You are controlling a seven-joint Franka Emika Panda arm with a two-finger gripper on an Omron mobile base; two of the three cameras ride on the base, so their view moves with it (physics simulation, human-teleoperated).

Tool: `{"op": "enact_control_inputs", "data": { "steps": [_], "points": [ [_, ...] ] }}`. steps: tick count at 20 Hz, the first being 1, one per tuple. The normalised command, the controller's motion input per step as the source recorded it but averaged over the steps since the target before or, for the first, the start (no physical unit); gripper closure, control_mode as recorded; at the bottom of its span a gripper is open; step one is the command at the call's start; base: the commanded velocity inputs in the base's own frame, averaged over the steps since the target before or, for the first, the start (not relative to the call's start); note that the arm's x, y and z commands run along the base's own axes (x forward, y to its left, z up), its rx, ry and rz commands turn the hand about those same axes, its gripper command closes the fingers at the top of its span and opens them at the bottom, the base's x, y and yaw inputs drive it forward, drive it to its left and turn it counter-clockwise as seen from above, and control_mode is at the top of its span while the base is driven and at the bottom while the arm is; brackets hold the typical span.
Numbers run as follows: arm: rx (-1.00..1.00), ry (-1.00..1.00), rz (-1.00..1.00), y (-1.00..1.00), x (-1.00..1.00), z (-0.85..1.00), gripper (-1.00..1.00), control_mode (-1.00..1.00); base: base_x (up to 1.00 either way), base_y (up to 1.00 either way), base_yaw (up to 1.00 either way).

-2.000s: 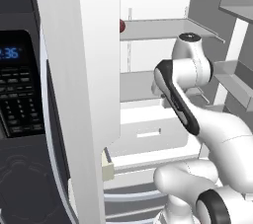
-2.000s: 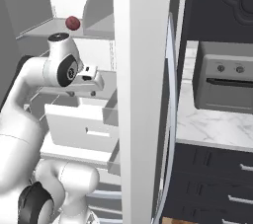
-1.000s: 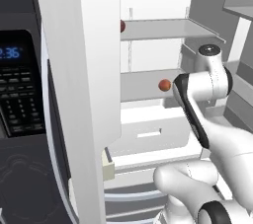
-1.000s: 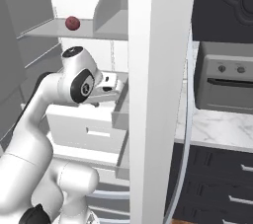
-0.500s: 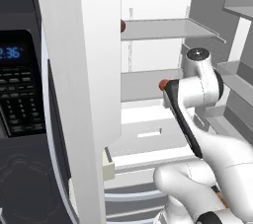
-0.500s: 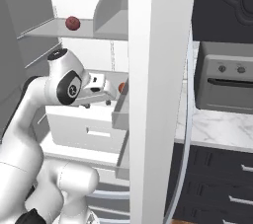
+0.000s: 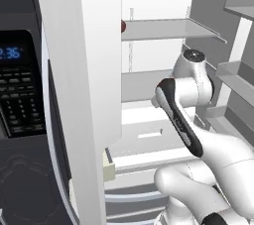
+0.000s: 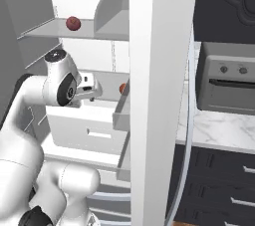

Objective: Grab the onions from the fridge, place them in the blender, close the lid, and turn on the blender to create a marinade.

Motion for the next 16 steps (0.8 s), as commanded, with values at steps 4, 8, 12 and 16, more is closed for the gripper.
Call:
{"op": "enact_control_inputs", "data": {
  "steps": [4, 8, 12, 16],
  "points": [
    [0.37, -0.12, 0.49, 0.26, 0.13, -0.08, -1.0, -1.0, 0.0, 0.0, 0.0],
    [0.19, -0.11, 0.08, 0.8, 0.08, 0.3, -1.0, -1.0, 0.0, 0.0, 0.0],
    [0.08, -0.1, 0.0, 1.0, 0.0, 0.38, -1.0, -1.0, 0.0, 0.0, 0.0],
    [0.07, -0.01, 0.0, 1.0, -0.02, 0.35, -1.0, -1.0, 0.0, 0.0, 0.0]
  ]
}}
